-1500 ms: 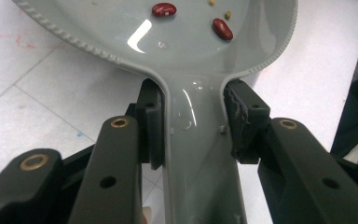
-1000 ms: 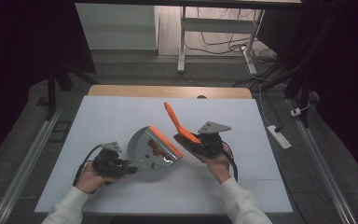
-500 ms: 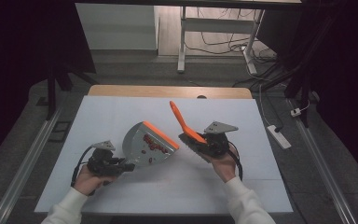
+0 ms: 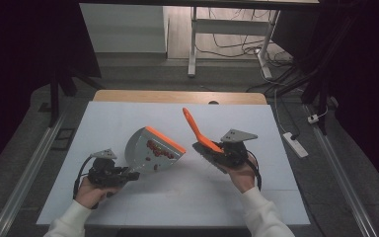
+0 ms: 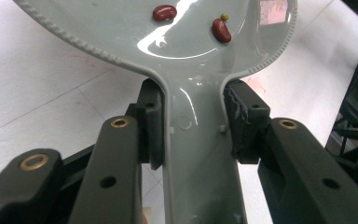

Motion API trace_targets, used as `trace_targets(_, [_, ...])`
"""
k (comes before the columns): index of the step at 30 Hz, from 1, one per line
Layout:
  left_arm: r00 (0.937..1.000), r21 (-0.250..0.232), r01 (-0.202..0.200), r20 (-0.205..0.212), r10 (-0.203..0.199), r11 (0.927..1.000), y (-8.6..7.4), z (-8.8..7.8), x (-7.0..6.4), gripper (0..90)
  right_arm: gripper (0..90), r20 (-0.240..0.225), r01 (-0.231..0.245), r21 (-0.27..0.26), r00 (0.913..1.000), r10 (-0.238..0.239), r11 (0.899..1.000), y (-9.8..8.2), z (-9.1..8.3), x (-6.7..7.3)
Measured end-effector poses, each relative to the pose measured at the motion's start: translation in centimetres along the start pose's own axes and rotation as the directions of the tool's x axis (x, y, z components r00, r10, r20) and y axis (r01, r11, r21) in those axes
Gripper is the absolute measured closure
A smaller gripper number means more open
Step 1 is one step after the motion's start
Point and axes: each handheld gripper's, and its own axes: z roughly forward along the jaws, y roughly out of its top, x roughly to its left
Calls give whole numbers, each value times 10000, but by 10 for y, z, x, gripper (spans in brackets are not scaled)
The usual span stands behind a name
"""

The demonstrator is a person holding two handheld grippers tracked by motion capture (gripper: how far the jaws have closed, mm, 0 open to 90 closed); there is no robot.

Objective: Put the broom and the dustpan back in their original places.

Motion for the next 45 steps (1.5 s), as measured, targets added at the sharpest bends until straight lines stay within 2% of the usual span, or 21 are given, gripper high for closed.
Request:
trace_targets(11, [9963,-523,675,-488,-700,9963,-12,-10,-3,612,701,129,-197,213,9997,195,9996,-12,-16,-4])
trace_targets(17, [9871,-767,1236,-923,-1305,9894,-22,-14,-3,612,701,204,-342,383,9992,335,9987,-23,-27,-6])
trace_targets(22, [9717,-971,1747,-1436,-1875,9798,-31,-15,-4,612,701,275,-673,451,9974,661,9967,-36,-42,-9])
trace_targets(23, [9648,-1120,1920,-1604,-2084,9750,-34,-17,-4,612,701,298,-728,462,9970,714,9963,-37,-45,-10])
trace_targets(24, [9648,-1120,1920,-1604,-2084,9750,-34,-17,-4,612,701,298,-728,462,9970,714,9963,-37,-45,-10])
trace_targets(28, [9436,-1506,2340,-2030,-2617,9605,-38,-18,-5,612,701,523,-917,441,9946,894,9948,-44,-56,-15])
trace_targets(35, [9130,-1684,2870,-2499,-3225,9430,-44,-16,-2,612,701,568,-1369,516,9894,1340,9892,-58,-68,-17])
trace_targets(39, [8988,-1824,3111,-2623,-3511,9327,-46,-16,0,612,701,525,-1430,578,9888,1400,9880,-62,-71,-16])
trace_targets(41, [8950,-1832,3201,-2634,-3601,9295,-47,-15,1,612,701,524,-1471,609,9882,1441,9872,-63,-71,-16])
trace_targets(45, [8831,-1866,3419,-2714,-3828,9210,-48,-13,5,612,701,482,-1637,757,9859,1604,9836,-68,-70,-15])
